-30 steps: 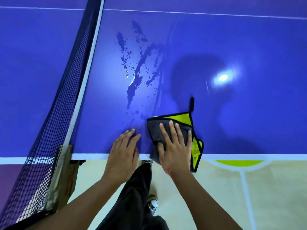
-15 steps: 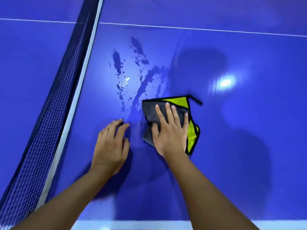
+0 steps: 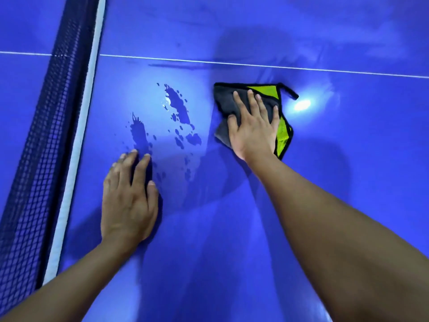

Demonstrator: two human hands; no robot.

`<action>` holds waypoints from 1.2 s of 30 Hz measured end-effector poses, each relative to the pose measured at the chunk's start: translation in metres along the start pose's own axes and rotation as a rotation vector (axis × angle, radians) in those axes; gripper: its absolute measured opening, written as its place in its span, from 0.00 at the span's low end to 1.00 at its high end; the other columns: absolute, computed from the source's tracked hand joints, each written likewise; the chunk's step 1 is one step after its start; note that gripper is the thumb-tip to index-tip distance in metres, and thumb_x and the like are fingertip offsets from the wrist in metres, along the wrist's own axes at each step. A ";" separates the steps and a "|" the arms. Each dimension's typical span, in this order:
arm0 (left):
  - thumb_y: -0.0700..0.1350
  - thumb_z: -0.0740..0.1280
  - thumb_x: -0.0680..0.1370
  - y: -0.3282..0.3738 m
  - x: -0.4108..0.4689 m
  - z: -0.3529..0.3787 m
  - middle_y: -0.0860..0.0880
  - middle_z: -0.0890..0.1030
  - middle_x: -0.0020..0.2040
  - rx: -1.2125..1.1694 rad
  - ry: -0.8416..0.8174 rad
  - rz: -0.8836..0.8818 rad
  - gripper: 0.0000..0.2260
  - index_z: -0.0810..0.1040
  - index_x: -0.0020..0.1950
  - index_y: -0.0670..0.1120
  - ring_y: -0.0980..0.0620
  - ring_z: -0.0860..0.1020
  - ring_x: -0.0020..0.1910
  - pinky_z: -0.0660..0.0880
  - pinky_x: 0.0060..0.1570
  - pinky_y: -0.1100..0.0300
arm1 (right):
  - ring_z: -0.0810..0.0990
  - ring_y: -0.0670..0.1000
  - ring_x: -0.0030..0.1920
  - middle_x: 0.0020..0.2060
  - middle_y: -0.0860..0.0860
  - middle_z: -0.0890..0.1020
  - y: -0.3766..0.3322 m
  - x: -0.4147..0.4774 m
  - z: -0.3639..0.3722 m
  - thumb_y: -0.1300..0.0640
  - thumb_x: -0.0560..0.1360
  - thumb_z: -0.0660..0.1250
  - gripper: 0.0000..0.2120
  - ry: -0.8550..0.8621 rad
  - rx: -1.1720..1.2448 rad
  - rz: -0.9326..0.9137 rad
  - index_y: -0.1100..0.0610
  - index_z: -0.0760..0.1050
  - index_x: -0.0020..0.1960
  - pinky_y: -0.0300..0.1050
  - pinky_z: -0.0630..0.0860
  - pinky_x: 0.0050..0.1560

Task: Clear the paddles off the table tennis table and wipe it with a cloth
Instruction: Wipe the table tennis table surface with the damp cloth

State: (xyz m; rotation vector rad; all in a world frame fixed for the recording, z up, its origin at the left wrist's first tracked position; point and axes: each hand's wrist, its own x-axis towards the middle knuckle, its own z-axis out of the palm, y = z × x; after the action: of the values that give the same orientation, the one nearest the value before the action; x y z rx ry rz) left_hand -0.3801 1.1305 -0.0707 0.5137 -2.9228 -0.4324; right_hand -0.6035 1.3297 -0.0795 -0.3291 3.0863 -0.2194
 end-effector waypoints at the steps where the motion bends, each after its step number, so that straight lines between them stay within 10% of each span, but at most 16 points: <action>1: 0.47 0.56 0.80 0.001 0.000 0.001 0.40 0.66 0.76 0.000 -0.001 -0.006 0.24 0.68 0.75 0.42 0.37 0.64 0.75 0.61 0.74 0.40 | 0.49 0.48 0.82 0.83 0.47 0.54 -0.001 0.017 -0.001 0.41 0.82 0.46 0.28 0.001 0.000 0.005 0.39 0.51 0.82 0.62 0.41 0.80; 15: 0.47 0.56 0.81 -0.003 0.001 0.005 0.43 0.65 0.77 0.008 0.007 -0.014 0.23 0.66 0.76 0.45 0.41 0.61 0.77 0.55 0.78 0.46 | 0.49 0.50 0.82 0.83 0.48 0.53 -0.012 0.098 -0.003 0.41 0.81 0.46 0.29 -0.039 -0.030 -0.029 0.40 0.51 0.82 0.63 0.42 0.80; 27: 0.43 0.57 0.82 0.000 -0.012 -0.013 0.41 0.67 0.75 -0.078 0.007 -0.001 0.21 0.67 0.76 0.42 0.40 0.66 0.74 0.60 0.74 0.48 | 0.52 0.50 0.82 0.82 0.50 0.57 -0.055 -0.176 0.007 0.41 0.81 0.49 0.30 -0.016 0.047 -0.215 0.43 0.55 0.82 0.64 0.42 0.80; 36: 0.40 0.58 0.81 0.019 -0.190 -0.038 0.42 0.67 0.75 -0.146 0.002 -0.100 0.21 0.67 0.75 0.42 0.41 0.66 0.74 0.61 0.73 0.47 | 0.56 0.52 0.82 0.81 0.52 0.61 -0.049 -0.411 0.012 0.43 0.81 0.54 0.30 0.037 0.132 -0.274 0.46 0.60 0.82 0.66 0.49 0.79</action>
State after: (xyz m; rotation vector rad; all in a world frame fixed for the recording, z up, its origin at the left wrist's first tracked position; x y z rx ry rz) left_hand -0.2017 1.2053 -0.0456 0.6404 -2.8433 -0.6518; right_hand -0.1916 1.3675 -0.0781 -0.7487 3.0321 -0.4373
